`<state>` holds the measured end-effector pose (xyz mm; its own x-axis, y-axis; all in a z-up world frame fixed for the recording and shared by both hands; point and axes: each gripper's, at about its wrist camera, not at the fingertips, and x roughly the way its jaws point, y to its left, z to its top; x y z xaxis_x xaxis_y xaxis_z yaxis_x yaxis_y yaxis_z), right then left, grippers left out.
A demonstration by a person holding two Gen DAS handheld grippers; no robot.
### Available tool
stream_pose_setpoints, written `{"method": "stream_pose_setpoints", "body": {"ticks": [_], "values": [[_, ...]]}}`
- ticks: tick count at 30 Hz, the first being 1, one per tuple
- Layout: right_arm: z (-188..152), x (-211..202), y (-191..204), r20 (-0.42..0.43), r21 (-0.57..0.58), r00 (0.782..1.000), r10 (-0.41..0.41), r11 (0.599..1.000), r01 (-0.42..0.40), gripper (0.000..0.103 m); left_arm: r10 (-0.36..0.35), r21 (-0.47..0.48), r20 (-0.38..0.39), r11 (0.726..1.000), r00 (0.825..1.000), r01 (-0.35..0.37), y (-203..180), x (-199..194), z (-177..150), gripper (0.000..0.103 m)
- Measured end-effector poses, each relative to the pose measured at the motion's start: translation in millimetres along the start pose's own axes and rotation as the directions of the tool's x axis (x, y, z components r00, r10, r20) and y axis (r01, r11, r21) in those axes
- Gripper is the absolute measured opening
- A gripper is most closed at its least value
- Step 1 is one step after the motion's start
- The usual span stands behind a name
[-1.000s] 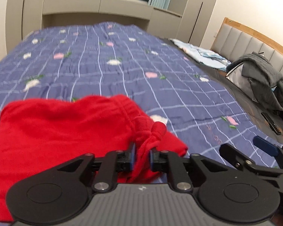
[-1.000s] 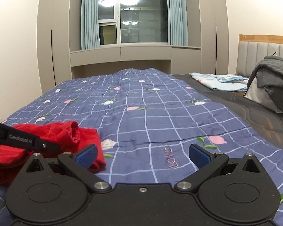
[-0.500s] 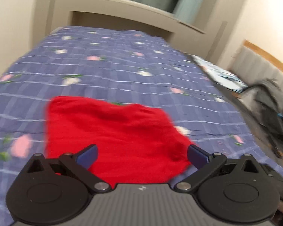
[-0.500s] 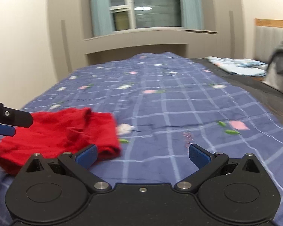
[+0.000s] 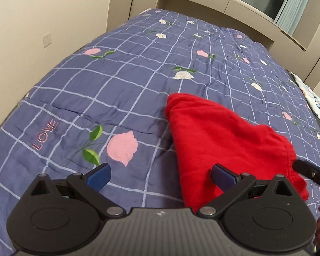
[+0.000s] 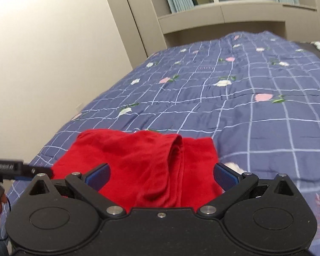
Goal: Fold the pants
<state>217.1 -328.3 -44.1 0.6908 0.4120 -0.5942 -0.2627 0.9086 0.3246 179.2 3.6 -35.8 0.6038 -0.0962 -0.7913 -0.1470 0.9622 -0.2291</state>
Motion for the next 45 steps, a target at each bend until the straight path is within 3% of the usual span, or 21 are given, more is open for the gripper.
{"method": "stream_pose_setpoints", "body": {"ticks": [7, 20, 31, 35, 42, 45], "values": [[1.8, 29.7, -25.7, -0.107, 0.099, 0.989, 0.102, 0.991, -0.092, 0.103, -0.010, 0.017, -0.026, 1.000, 1.000, 0.010, -2.9, 13.0, -8.0, 0.102], [-21.1, -8.1, -18.8, -0.087, 0.168, 0.973, 0.211, 0.966, -0.195, 0.103, 0.002, 0.049, -0.040, 0.999, 0.999, 0.000, -6.1, 18.8, -21.0, 0.102], [-21.6, -23.0, -8.8, -0.061, 0.192, 0.964, 0.259, 0.951, -0.243, 0.102, 0.003, 0.057, -0.037, 0.998, 0.999, -0.001, -5.9, 16.4, -24.0, 0.102], [-26.3, -15.5, -7.7, -0.107, 0.180, 0.973, 0.203, 0.967, -0.182, 0.102, 0.001, 0.058, -0.037, 0.998, 0.999, 0.001, -5.6, 15.8, -24.9, 0.102], [-21.2, 1.4, -14.5, -0.116, 0.216, 0.962, 0.246, 0.952, -0.217, 0.103, 0.003, 0.057, -0.035, 0.998, 0.999, -0.001, -5.7, 15.4, -26.3, 0.102], [-9.0, 12.7, -12.1, -0.115, 0.217, 0.959, 0.257, 0.949, -0.229, 0.097, 0.003, 0.066, -0.037, 0.998, 0.999, 0.000, -6.1, 14.6, -26.4, 0.102]]}}
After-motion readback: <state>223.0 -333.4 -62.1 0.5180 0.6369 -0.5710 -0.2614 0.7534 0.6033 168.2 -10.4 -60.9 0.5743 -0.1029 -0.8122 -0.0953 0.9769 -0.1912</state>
